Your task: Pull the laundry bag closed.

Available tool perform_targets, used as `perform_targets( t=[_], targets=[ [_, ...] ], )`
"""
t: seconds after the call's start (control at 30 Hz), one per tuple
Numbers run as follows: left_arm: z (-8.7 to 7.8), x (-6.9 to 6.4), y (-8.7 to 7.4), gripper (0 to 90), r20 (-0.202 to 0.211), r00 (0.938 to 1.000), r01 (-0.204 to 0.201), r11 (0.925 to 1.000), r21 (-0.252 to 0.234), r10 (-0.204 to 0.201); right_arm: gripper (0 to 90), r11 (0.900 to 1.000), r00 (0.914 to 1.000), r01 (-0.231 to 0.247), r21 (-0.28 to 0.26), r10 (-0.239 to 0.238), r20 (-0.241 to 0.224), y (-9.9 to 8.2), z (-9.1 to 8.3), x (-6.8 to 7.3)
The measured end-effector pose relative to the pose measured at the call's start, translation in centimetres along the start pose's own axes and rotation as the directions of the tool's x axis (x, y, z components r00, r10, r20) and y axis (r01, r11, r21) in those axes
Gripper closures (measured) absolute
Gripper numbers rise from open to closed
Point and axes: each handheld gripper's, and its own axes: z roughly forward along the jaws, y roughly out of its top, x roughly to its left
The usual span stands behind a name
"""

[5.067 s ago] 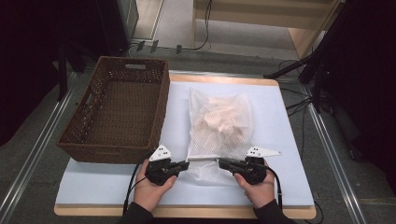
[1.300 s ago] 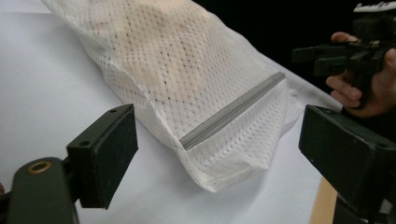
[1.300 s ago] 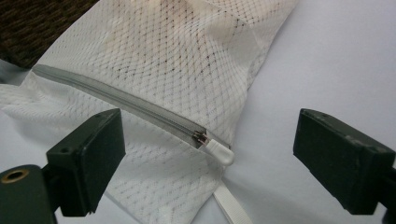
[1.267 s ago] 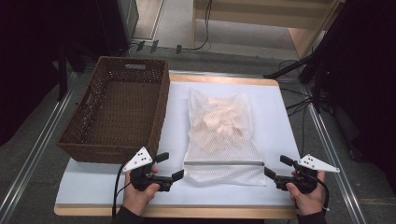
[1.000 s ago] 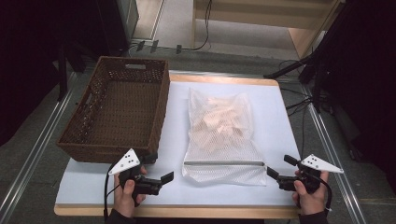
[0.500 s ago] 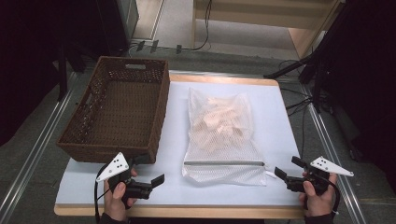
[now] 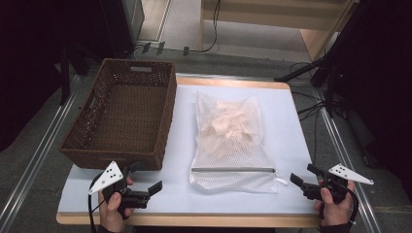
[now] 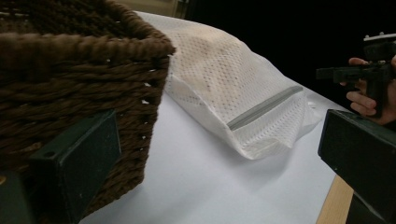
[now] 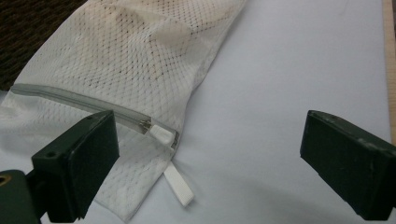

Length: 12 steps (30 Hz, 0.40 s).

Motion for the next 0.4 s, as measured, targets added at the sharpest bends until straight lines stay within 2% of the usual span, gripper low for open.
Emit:
perform_targets(
  t=[0.07, 0.4],
  targets=[
    [-0.14, 0.23, 0.01, 0.0, -0.016, 0.9998, 0.007, 1.0, -0.001, -0.007, 5.2, 1.0, 1.0, -0.005, 0.001, 0.005, 0.002, 0.03, -0.01, 0.05],
    [0.05, -0.02, 0.03, 0.0, -0.031, 0.9995, 0.004, 1.0, 0.004, -0.004, 9.0, 0.9995, 0.9999, -0.015, 0.027, 0.015, 0.0, -0.2, 0.43, -0.09]
  ],
)
